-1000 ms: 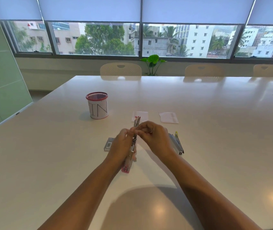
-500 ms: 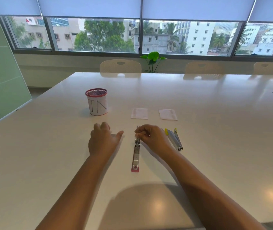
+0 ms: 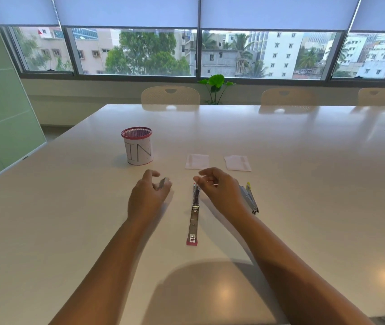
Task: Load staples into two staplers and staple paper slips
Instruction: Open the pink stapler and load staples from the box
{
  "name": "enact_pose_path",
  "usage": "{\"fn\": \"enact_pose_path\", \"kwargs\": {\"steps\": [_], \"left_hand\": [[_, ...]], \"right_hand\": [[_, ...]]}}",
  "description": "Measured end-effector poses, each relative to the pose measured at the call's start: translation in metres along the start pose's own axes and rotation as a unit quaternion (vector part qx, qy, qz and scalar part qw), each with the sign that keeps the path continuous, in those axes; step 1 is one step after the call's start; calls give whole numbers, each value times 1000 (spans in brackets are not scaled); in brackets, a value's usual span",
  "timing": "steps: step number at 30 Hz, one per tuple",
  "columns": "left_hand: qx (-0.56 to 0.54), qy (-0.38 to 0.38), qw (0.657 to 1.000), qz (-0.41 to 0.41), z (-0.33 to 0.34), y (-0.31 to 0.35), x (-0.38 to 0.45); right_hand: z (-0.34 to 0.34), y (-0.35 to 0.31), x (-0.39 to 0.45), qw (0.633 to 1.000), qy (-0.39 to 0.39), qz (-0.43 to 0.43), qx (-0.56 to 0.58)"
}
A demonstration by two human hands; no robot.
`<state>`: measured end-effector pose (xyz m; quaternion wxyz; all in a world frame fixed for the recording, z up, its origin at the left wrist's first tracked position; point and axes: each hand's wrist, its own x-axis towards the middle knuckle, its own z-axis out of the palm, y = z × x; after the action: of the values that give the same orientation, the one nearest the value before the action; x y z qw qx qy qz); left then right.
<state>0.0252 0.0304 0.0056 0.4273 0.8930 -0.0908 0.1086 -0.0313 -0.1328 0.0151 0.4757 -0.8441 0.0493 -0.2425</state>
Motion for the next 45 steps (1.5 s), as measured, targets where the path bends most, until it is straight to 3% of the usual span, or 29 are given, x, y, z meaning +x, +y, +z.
{"fn": "enact_pose_path", "kwargs": {"steps": [1,2,5,8,10,12,14,15,18,19,21,23,26,29,32,35,41,45], "left_hand": [[-129,-27,990,-44,0,6,-1],[-266,-60,957,-98,1,12,-2],[-524,-115,819,-202,0,19,-4],[-644,-111,716,-245,-2,19,-2],[-682,-103,675,-260,-2,21,-1],[-696,-97,660,-266,-3,22,-1],[-683,-96,677,-257,-3,22,-2],[-657,-93,708,-243,-1,22,-2],[-472,-60,863,-170,5,21,-4],[-415,-51,897,-145,6,20,-3],[-348,-53,929,-114,10,17,-4],[-359,-79,922,-123,12,16,-5],[-432,-115,877,-175,12,16,-4],[-445,-136,864,-190,11,18,-5],[-422,-124,881,-176,12,19,-6],[-381,-60,912,-138,12,16,-3],[-404,1,902,-152,9,14,-4],[-372,28,915,-157,9,15,-3]], "right_hand": [[0,-1,0,1000,6,-6,9],[0,-2,-1,1000,11,-10,17],[0,-5,-2,999,18,-21,23],[2,-7,-1,999,20,-35,22],[3,-9,-2,998,21,-48,28],[4,-11,-4,997,20,-66,41],[6,-13,-6,995,10,-83,47],[7,-14,-6,995,0,-88,44],[9,-16,-8,993,-50,-100,48],[10,-16,-10,990,-72,-111,47],[13,-17,-13,985,-107,-132,38],[17,-17,-16,982,-121,-146,21],[18,-16,-15,981,-112,-160,-12],[15,-15,-13,980,-95,-169,-32],[12,-15,-13,982,-82,-168,-35],[13,-17,-14,984,-85,-157,-26],[15,-16,-14,988,-76,-131,1],[16,-13,-13,984,-116,-132,-40]]}}
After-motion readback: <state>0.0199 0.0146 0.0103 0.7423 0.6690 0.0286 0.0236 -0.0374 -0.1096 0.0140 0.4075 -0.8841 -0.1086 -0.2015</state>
